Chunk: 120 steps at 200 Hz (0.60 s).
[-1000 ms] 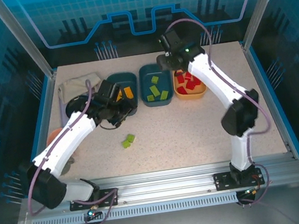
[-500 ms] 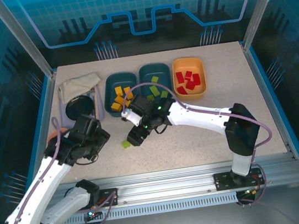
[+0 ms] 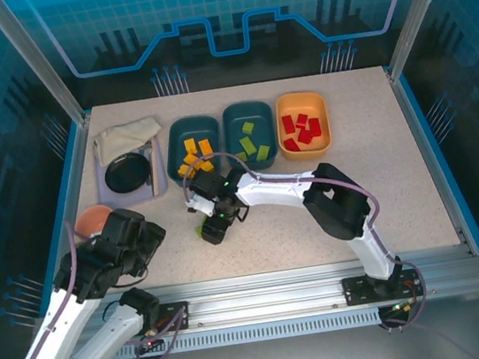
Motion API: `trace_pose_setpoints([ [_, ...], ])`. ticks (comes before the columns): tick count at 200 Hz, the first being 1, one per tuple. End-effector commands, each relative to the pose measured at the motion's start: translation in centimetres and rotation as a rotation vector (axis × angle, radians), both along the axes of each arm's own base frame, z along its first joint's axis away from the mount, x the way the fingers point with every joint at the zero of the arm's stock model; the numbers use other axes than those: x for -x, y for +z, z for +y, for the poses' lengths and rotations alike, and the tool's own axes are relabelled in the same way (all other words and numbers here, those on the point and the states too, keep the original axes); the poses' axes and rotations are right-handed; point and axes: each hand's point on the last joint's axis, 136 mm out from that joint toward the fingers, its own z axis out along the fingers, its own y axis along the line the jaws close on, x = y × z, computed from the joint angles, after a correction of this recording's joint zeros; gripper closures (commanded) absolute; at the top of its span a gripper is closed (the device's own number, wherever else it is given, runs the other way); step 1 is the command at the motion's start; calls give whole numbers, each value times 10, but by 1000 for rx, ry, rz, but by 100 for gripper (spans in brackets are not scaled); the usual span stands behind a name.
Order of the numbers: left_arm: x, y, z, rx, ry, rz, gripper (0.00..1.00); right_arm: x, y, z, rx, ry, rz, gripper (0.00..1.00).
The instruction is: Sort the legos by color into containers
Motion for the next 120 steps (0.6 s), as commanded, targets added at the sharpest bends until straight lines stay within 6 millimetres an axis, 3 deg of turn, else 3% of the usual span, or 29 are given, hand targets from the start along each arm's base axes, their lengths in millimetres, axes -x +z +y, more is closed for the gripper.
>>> trace_pose_setpoints([
  [1, 6, -3, 1, 27, 23, 9, 34, -12, -6, 2, 49, 7, -33, 28],
  [42, 3, 0, -2, 38, 16, -4, 33, -23, -16, 5, 72, -16, -20, 31],
  [120, -2, -2, -8, 55, -4, -4, 33, -29, -19, 9, 87, -58, -21, 53],
])
